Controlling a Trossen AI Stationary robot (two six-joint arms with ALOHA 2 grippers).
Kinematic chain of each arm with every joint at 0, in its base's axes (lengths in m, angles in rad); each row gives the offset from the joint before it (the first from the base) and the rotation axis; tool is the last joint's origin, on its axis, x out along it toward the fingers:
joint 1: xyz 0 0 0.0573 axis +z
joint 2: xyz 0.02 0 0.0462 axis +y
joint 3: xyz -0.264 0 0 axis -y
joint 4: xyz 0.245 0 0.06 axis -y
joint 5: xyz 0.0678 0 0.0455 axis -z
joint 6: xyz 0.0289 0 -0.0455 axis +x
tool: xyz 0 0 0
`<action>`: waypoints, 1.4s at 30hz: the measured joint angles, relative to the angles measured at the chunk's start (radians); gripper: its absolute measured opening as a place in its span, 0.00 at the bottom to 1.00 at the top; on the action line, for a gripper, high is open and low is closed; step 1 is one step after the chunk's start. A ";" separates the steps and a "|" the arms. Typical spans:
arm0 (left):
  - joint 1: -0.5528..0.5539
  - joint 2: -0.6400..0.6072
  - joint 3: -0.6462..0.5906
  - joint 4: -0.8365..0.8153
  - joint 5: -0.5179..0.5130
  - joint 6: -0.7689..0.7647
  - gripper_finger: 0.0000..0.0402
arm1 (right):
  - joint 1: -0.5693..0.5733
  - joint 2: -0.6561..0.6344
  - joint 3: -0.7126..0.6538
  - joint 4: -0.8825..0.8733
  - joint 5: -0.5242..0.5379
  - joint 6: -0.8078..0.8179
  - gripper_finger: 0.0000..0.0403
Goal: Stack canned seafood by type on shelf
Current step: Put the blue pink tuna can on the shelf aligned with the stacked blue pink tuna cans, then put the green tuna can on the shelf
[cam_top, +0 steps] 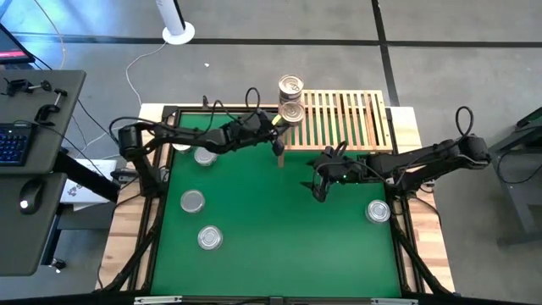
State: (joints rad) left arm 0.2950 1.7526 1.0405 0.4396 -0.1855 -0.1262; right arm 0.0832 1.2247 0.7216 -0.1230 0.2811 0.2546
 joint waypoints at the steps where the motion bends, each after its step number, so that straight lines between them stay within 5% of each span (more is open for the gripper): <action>1: -0.004 -0.006 0.000 -0.005 -0.001 0.002 0.00 | 0.003 0.000 0.000 0.000 0.001 0.000 0.88; 10: -0.090 -0.121 -0.001 -0.166 -0.080 0.062 0.00 | 0.059 0.000 -0.002 0.008 0.072 -0.048 0.88; 20: -0.294 -0.307 -0.235 -0.185 -0.196 0.046 0.00 | 0.155 0.002 -0.215 0.445 0.081 -0.098 0.88; 28: -0.553 -0.349 -0.368 -0.257 -0.200 -0.053 0.00 | 0.193 0.101 -0.301 0.738 -0.015 -0.099 0.88; 37: -0.755 -0.349 -0.367 -0.432 -0.375 -0.342 0.00 | 0.210 0.334 -0.168 0.698 -0.063 -0.075 0.88; 42: -0.783 -0.349 -0.367 -0.421 -0.505 -0.372 0.00 | 0.215 0.316 -0.014 0.332 -0.045 -0.037 0.88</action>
State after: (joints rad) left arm -0.4878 1.4040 0.6731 0.0186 -0.6900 -0.4981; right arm 0.2983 1.5408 0.7078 0.2094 0.2360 0.2181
